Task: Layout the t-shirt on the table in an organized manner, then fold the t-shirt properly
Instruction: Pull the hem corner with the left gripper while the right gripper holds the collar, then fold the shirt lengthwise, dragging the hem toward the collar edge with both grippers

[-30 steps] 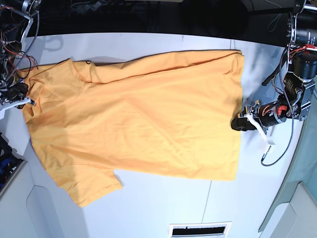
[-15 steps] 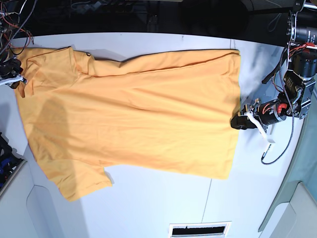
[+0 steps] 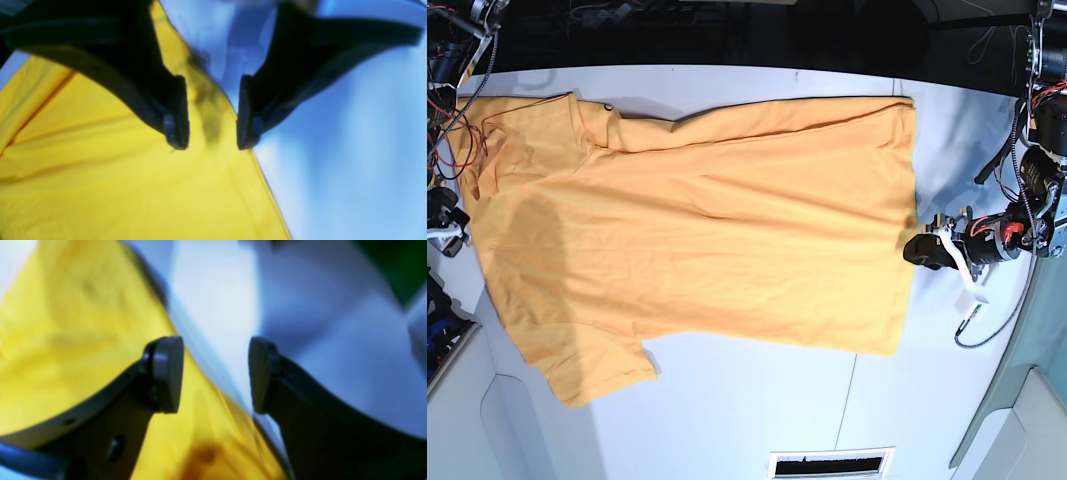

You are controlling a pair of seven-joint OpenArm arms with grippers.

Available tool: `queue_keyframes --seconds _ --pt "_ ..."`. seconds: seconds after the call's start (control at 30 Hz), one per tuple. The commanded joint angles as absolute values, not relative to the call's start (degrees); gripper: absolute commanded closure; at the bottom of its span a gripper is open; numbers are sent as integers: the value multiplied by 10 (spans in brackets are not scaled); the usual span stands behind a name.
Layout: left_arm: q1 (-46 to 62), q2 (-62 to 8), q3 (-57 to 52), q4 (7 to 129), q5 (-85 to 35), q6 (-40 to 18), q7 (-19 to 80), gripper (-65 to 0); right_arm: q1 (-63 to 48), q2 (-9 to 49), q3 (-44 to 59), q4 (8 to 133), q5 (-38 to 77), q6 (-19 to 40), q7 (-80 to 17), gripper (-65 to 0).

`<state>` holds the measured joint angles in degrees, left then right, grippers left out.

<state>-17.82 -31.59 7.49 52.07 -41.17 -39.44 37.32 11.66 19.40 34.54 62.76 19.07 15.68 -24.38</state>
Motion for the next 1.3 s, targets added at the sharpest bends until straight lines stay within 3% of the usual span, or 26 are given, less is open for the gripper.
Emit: queue_keyframes --seconds 0.0,0.17,0.33,0.43,0.53,0.67,0.7,0.73,0.8,0.83,0.87,1.0,1.27 --pt "-197 -325 71 530 -417 -391 357 -316 143 205 347 625 190 159 -230 -311" --pt "-200 -323 71 523 -350 -320 268 -331 204 210 347 523 167 165 -201 -340" --pt "-219 -297 71 471 -297 -276 234 -331 243 218 342 397 150 225 -170 -347" --pt "-245 -272 71 411 -295 -276 224 -331 243 217 329 367 150 276 -159 -347" --pt "-266 -255 71 371 -295 -280 217 -331 242 214 312 365 150 286 -161 -347" --pt "-270 -247 71 366 -295 -330 218 -329 243 212 290 365 150 290 -161 -343" --pt "-270 -246 71 366 -295 -331 220 -306 243 213 286 365 150 290 -161 -317" --pt "-269 -246 71 366 -295 -331 225 -238 243 213 284 365 149 290 -161 -265" --pt "-269 -247 71 366 -292 -330 230 -58 243 213 284 367 147 296 -161 -119" --pt "-269 -248 71 366 -287 -331 230 0 243 213 284 369 147 301 -161 -35" --pt "-270 -249 71 367 -284 -331 231 0 243 213 284 371 147 303 -161 0" --pt "-266 -264 71 384 -304 -400 283 0 234 221 284 395 144 313 -189 0" --pt "-196 -331 71 513 -440 -400 356 0 126 229 285 564 196 313 -236 0"
